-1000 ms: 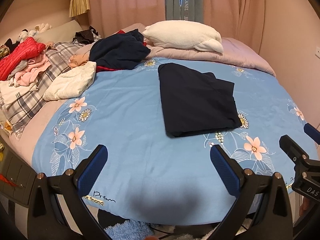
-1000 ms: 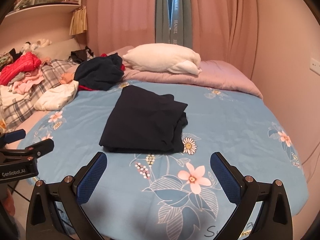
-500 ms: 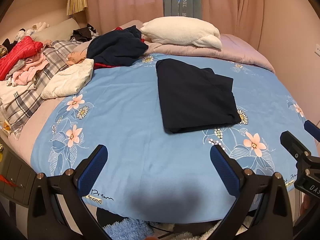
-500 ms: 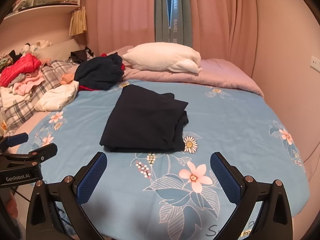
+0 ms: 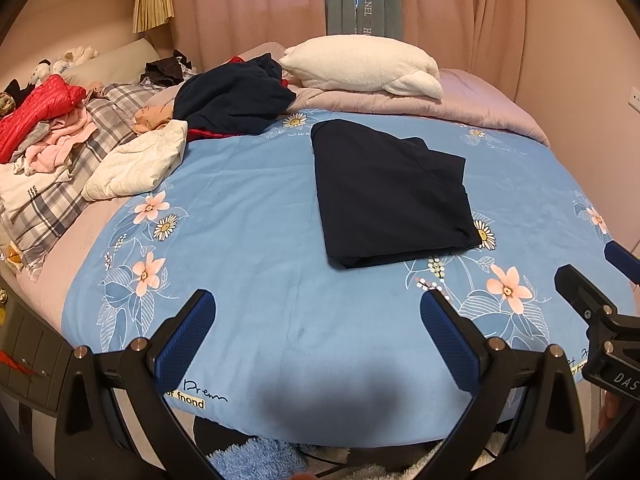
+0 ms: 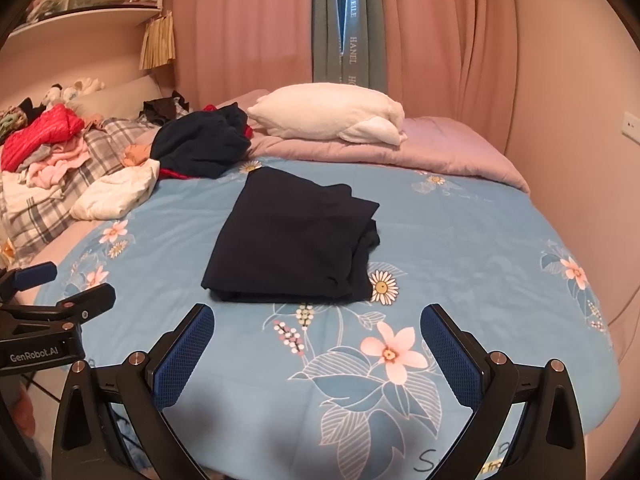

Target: Fold large clothes

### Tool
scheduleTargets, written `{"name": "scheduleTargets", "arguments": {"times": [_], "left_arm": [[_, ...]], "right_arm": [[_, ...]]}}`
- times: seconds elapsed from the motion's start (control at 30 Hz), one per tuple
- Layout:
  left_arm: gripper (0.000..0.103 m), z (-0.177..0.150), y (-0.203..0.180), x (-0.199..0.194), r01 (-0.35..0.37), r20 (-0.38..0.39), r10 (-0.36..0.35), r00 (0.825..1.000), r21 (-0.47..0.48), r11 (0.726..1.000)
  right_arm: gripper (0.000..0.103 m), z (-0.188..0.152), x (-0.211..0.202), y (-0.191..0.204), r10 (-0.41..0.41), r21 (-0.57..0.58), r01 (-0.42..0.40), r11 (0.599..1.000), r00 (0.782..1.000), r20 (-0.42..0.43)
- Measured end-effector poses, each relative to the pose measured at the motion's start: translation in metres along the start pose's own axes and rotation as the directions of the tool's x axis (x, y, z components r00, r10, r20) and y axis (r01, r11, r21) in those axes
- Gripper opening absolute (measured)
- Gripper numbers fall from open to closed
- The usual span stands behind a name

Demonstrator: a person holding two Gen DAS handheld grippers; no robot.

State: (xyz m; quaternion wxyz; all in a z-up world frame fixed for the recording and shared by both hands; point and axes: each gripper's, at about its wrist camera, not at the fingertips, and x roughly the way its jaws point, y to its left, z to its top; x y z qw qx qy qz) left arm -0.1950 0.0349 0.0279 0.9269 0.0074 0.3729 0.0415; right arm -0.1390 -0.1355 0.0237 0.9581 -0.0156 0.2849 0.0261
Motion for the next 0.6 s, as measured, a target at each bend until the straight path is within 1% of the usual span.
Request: {"name": "scheduleTargets", "arguments": {"times": [0.6], "left_arm": [[0.103, 0.0003, -0.0042, 0.0003, 0.004, 0.003, -0.004, 1.0, 0.007, 1.0]], "right_arm": [[0.102, -0.0018, 0.003, -0.0006, 0.011, -0.005, -0.011, 1.0, 1.0, -0.007]]}}
